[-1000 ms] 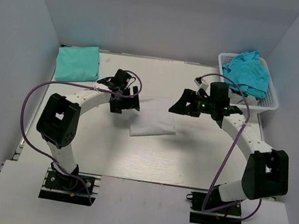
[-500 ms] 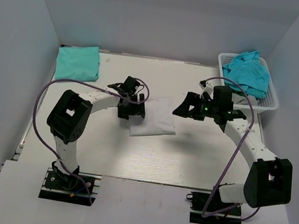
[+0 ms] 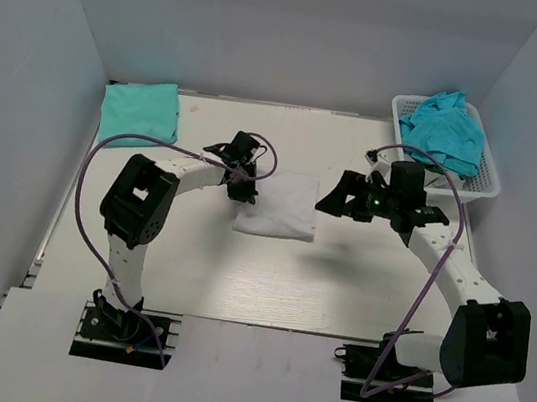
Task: Fold and stack the t-shirts
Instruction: Put the neatly folded tshirt into the corner of the board with the left arm
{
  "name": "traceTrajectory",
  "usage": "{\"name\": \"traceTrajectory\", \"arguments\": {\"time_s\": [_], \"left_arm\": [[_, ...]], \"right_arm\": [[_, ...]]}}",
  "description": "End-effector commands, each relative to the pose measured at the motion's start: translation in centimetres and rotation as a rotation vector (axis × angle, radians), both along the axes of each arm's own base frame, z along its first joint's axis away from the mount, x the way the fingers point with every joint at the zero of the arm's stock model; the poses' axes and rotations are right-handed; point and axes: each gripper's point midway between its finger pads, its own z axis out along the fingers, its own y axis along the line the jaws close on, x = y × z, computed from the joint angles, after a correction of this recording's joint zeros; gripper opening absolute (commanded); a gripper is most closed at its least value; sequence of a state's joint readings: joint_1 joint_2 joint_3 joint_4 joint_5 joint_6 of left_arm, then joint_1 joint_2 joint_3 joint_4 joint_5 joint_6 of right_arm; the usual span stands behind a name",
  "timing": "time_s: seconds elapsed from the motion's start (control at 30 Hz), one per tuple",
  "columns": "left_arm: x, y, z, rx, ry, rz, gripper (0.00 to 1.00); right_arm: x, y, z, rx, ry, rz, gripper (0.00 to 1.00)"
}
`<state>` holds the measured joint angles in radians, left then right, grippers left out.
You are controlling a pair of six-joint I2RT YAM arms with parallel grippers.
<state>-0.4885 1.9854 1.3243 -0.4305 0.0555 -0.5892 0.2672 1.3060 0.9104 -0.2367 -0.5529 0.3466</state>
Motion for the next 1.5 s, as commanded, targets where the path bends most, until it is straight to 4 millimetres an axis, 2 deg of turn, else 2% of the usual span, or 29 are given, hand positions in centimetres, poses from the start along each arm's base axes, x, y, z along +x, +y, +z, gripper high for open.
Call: {"name": "traceTrajectory", "arguments": {"time_s": [0.0, 0.07, 0.1, 0.13, 0.17, 0.27, 0.37, 0.43, 0.47, 0.5, 0.57, 0.6, 0.63, 0.73, 0.8, 0.83, 0.9, 0.93, 0.97, 1.0, 1.07, 1.13, 1.17, 1.2, 1.23, 1.33, 1.37, 1.4, 1.47], "left_arm": [[0.1, 3.4, -0.8, 0.213, -0.013, -0.041, 0.0], [1.8, 4.2, 1.6, 0.233, -0.077, -0.067, 0.0], [2.5, 4.3, 3.1, 0.259, -0.132, -0.144, 0.0], [2.6, 4.9, 3.6, 0.307, -0.137, -0.172, 0.0], [3.8, 5.1, 5.6, 0.333, -0.188, -0.175, 0.0], [5.4, 7.1, 7.9, 0.447, -0.255, -0.192, 0.0], [6.8, 7.7, 10.9, 0.497, -0.36, -0.258, 0.0], [7.5, 8.9, 11.8, 0.552, -0.393, -0.271, 0.0], [8.0, 9.0, 12.9, 0.564, -0.426, -0.265, 0.0], [8.3, 10.0, 12.9, 0.579, -0.422, -0.261, 0.0], [9.1, 10.2, 14.8, 0.586, -0.466, -0.278, 0.0], [9.5, 11.2, 15.3, 0.59, -0.463, -0.255, 0.0], [10.2, 11.0, 16.5, 0.591, -0.491, -0.254, 0.0], [11.3, 13.0, 18.5, 0.599, -0.512, -0.207, 0.0], [12.0, 14.0, 19.0, 0.609, -0.519, -0.191, 0.0], [12.6, 14.6, 20.0, 0.6, -0.538, -0.171, 0.0], [13.5, 15.0, 19.9, 0.592, -0.54, -0.175, 0.0], [14.1, 15.5, 21.2, 0.588, -0.567, -0.165, 0.0], [14.3, 15.8, 20.9, 0.583, -0.557, -0.166, 0.0], [14.9, 15.6, 21.8, 0.58, -0.581, -0.157, 0.0], [15.9, 17.0, 21.5, 0.582, -0.566, -0.135, 0.0], [16.9, 17.8, 22.8, 0.584, -0.587, -0.108, 0.0], [17.4, 19.0, 22.4, 0.599, -0.576, -0.084, 0.0], [17.8, 19.6, 23.8, 0.598, -0.603, -0.063, 0.0], [18.3, 19.9, 23.7, 0.594, -0.604, -0.058, 0.0], [19.6, 22.0, 25.1, 0.576, -0.635, -0.024, 0.0], [19.7, 22.0, 24.6, 0.577, -0.627, -0.026, 0.0], [19.8, 22.7, 25.4, 0.574, -0.637, -0.014, 0.0], [20.1, 24.2, 24.7, 0.582, -0.62, -0.005, 0.0]], "right_arm": [[0.2, -0.5, 1.4, 0.006, -0.07, -0.005, 0.9], [0.2, -0.6, 1.5, 0.004, -0.08, -0.012, 0.9], [0.3, -0.8, 1.4, 0.001, -0.08, -0.018, 0.9], [0.3, -0.9, 1.4, 0.0, -0.077, -0.023, 0.9], [0.3, -0.9, 1.3, -0.001, -0.078, -0.024, 0.9], [0.4, -1.0, 1.2, -0.004, -0.074, -0.02, 0.9], [0.5, -1.0, 1.0, -0.008, -0.066, -0.018, 0.9], [0.5, -0.9, 0.9, -0.007, -0.059, -0.014, 0.9], [0.5, -0.9, 0.9, -0.008, -0.058, -0.013, 0.9], [0.5, -1.0, 0.9, -0.01, -0.055, -0.016, 0.9], [0.7, -1.0, 1.0, -0.008, -0.058, -0.02, 0.9], [0.7, -0.9, 0.9, -0.008, -0.056, -0.02, 0.9], [0.8, -0.9, 0.9, -0.002, -0.048, -0.022, 0.9], [1.0, -0.5, 0.9, 0.011, -0.03, -0.016, 0.9], [1.1, -0.3, 1.0, 0.029, -0.015, -0.016, 0.9], [1.3, 0.0, 0.9, 0.042, -0.006, -0.006, 0.9], [1.4, 0.3, 1.2, 0.064, 0.007, -0.001, 0.9], [1.6, 0.6, 1.0, 0.073, 0.021, 0.006, 0.9], [1.7, 0.7, 0.9, 0.076, 0.026, 0.005, 0.9], [1.9, 1.0, 1.2, 0.102, 0.038, -0.004, 0.9], [2.4, 1.7, 1.4, 0.145, 0.047, 0.012, 0.9], [2.7, 2.0, 1.6, 0.165, 0.062, 0.001, 0.9], [3.0, 2.1, 1.7, 0.166, 0.059, 0.0, 0.9], [3.0, 2.1, 1.9, 0.168, 0.054, 0.005, 0.9], [2.8, 2.0, 1.6, 0.163, 0.08, -0.005, 0.9], [2.9, 1.6, 2.0, 0.133, 0.062, -0.017, 0.9], [2.9, 1.5, 1.9, 0.129, 0.063, -0.025, 0.9], [2.9, 1.4, 1.9, 0.126, 0.066, -0.03, 0.9], [2.8, 1.2, 1.7, 0.114, 0.073, -0.042, 0.9]]}}
